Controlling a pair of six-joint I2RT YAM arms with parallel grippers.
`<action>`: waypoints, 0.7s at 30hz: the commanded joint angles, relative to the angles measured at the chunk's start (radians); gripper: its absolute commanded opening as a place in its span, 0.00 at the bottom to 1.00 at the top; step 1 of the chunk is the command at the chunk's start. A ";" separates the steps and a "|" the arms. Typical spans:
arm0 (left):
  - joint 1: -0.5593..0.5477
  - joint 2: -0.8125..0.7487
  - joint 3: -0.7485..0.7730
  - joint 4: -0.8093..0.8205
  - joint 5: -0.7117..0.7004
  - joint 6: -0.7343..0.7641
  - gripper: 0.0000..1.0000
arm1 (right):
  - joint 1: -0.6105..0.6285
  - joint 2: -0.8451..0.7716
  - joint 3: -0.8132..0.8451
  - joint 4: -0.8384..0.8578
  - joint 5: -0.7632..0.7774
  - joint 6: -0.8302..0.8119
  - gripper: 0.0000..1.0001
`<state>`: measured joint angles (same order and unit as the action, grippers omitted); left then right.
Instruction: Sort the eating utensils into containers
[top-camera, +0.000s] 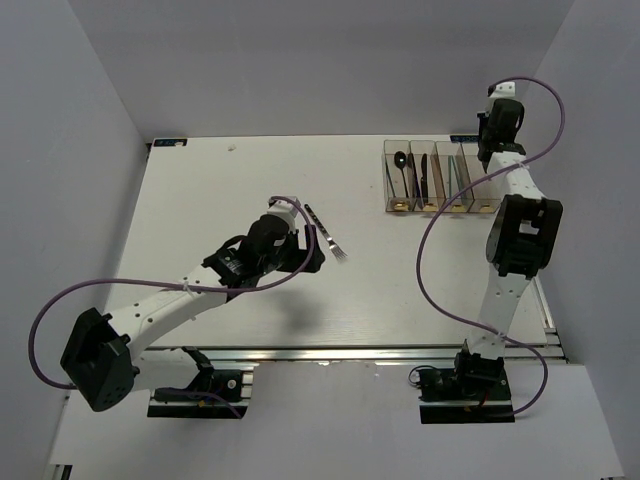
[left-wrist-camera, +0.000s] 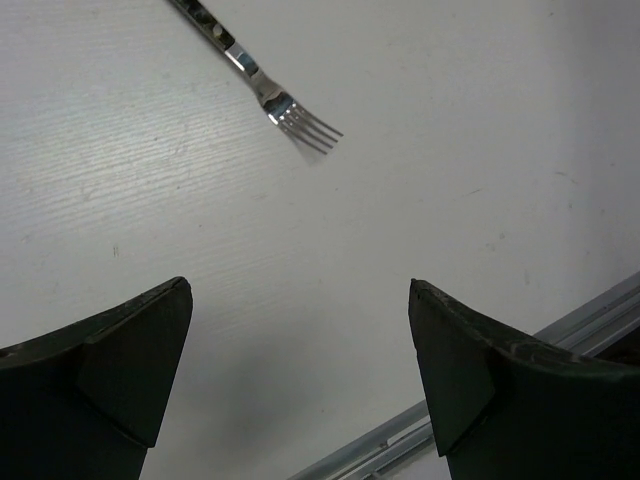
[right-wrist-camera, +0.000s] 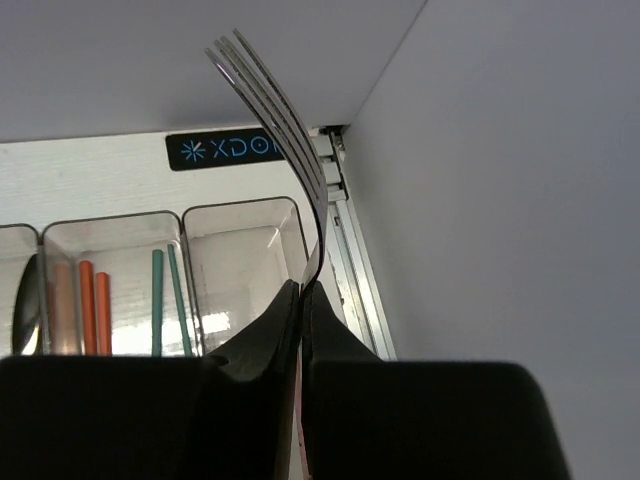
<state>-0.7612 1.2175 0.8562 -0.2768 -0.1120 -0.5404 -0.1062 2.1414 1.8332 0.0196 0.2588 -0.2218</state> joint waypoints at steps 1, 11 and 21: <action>-0.004 -0.023 -0.026 -0.010 -0.026 -0.007 0.98 | -0.027 0.040 0.100 -0.015 -0.039 -0.005 0.00; -0.003 -0.001 -0.011 -0.005 -0.035 -0.007 0.98 | -0.050 0.084 0.084 -0.056 -0.129 0.087 0.00; -0.003 -0.009 -0.009 -0.041 -0.182 -0.065 0.98 | -0.049 0.044 0.014 -0.082 -0.141 0.127 0.25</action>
<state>-0.7616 1.2213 0.8242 -0.2962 -0.2100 -0.5701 -0.1543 2.2337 1.8389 -0.0669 0.1284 -0.1234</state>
